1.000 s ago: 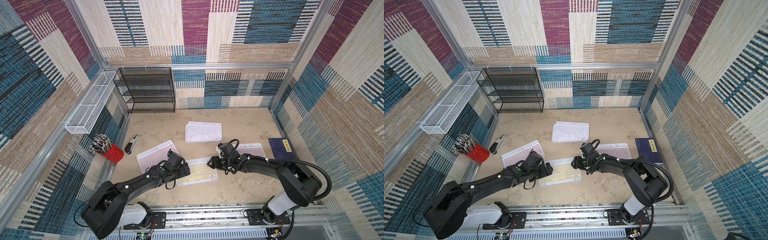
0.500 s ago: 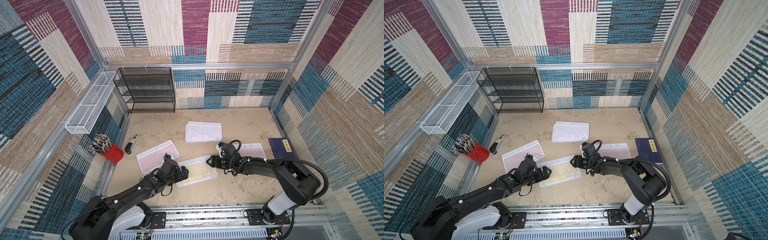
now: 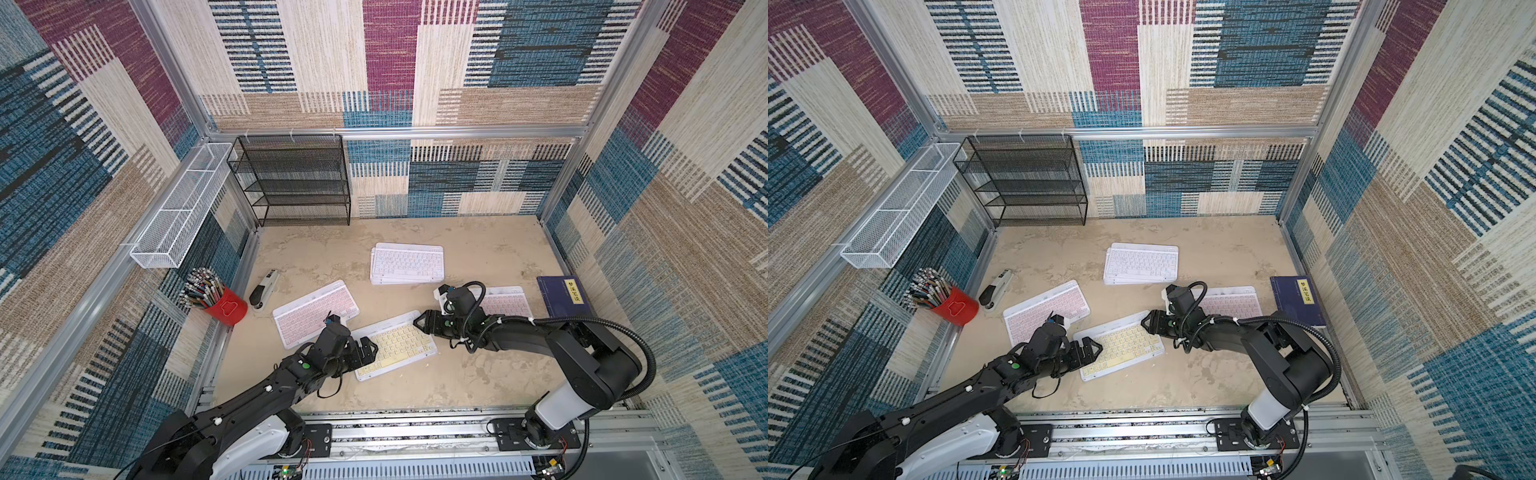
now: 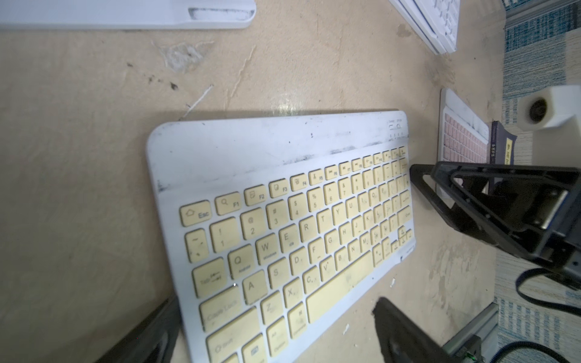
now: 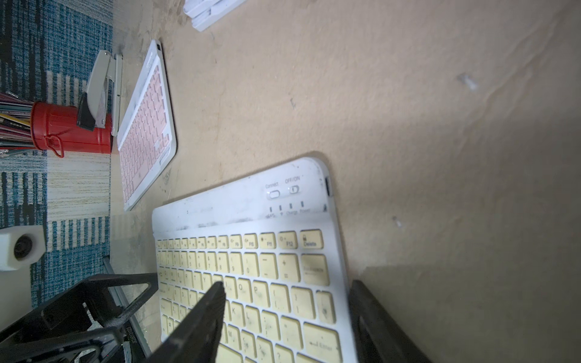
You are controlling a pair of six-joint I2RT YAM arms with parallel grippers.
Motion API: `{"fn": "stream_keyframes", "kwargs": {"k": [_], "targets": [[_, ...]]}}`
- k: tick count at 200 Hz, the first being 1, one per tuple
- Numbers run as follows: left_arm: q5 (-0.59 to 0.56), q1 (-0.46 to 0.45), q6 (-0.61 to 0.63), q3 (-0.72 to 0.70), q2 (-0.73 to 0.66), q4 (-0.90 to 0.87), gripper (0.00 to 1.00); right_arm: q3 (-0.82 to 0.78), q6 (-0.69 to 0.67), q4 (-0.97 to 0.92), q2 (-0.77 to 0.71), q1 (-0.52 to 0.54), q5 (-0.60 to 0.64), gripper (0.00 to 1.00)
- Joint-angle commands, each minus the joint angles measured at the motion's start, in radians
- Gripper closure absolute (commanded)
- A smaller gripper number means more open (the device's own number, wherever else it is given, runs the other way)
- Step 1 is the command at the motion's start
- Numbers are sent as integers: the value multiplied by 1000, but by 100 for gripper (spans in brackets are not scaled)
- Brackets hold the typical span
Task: Stack the numeric keypads
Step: Pick up the numeric keypad from the center of the board.
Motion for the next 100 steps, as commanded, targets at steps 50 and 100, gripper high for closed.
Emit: {"fn": "stream_keyframes", "kwargs": {"k": [50,100], "targets": [[117,-5,18,25,-44,197,2,-13,38,-148,13,1,-182,35],[147,-5,20,63,-34,233,2,-14,37,-135,26,-5,-200,35]]}}
